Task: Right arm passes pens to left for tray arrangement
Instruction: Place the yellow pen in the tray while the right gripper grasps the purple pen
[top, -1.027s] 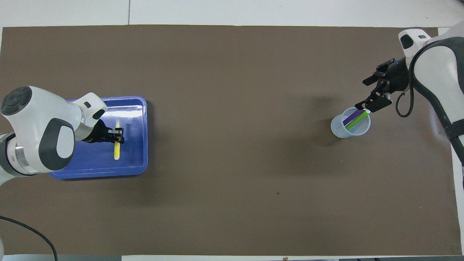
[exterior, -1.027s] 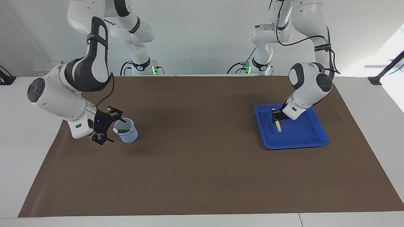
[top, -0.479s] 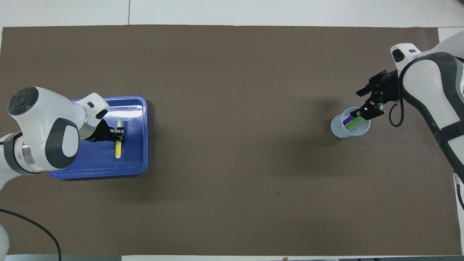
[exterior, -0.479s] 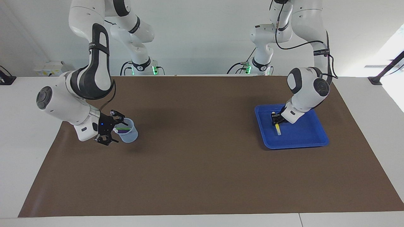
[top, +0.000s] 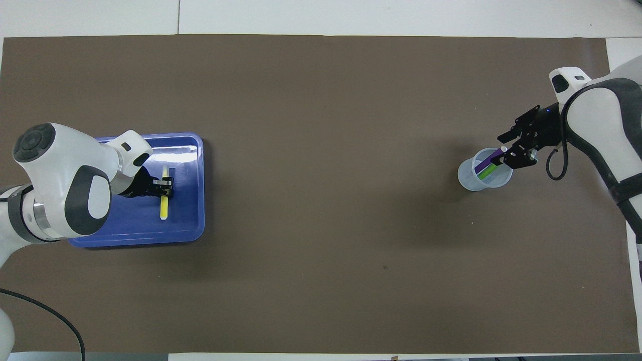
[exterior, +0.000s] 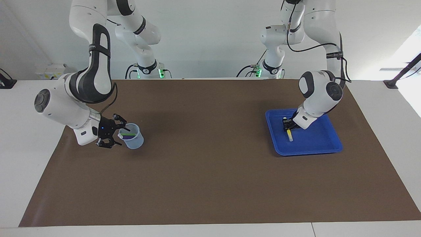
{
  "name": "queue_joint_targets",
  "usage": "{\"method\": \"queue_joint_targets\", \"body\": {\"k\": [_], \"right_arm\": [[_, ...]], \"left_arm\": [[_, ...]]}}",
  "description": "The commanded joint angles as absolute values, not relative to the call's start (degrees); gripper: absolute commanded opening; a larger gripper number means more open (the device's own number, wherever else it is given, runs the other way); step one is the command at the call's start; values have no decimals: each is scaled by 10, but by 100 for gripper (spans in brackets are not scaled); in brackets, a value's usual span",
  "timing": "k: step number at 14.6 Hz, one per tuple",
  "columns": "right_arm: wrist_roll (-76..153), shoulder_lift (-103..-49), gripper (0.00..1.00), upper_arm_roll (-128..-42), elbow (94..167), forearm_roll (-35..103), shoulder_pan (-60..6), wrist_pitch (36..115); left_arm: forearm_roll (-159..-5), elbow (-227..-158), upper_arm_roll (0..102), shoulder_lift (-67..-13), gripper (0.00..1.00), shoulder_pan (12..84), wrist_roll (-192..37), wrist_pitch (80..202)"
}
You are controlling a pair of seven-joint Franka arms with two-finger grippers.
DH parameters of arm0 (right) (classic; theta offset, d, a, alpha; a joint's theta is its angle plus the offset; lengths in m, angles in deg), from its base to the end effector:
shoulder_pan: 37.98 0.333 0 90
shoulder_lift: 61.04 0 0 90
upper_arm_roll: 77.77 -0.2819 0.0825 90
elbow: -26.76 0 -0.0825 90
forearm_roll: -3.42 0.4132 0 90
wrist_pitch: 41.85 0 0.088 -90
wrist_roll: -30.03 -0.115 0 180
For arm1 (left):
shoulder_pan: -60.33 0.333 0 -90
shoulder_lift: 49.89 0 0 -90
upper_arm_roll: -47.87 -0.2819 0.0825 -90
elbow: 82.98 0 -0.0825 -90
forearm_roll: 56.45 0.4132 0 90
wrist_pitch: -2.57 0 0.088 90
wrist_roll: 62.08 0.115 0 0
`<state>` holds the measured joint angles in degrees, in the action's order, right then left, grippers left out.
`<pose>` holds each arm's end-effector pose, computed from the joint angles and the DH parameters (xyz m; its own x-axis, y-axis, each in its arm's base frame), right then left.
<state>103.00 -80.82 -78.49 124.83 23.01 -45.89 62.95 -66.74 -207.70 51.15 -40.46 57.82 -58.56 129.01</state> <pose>0.6377 -0.0509 0.3230 0.5397 0.8133 0.2172 0.8271 -0.4643 -0.3167 0.5502 -0.0634 0.2439 0.9896 -0.0551 -0.1330 -0.0354 -0.9887 0.1459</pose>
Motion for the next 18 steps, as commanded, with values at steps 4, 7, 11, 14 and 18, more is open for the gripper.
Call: {"method": "queue_joint_targets", "body": {"k": [4,7,11,14,18], "right_arm": [[1046,-791,52,-789,1271,238,-465,643],[1047,-791,47,-789,1270,233,-465,644],[1047,-791,46,-788,1270,229,-466,645],[1047,-791,44,-788,1270,227,-467,647],[1046,-791,27,-788,1270,226,-467,646]], "left_arm": [[-657,-2088,512,-407,75,583,-590,1307],[-657,-2088,512,-407,75,583,-591,1307],[-657,-2087,512,-407,76,583,-598,1306],[-657,-2081,513,-407,77,583,-601,1298],[-658,-2054,514,-409,89,582,-618,1258]]}}
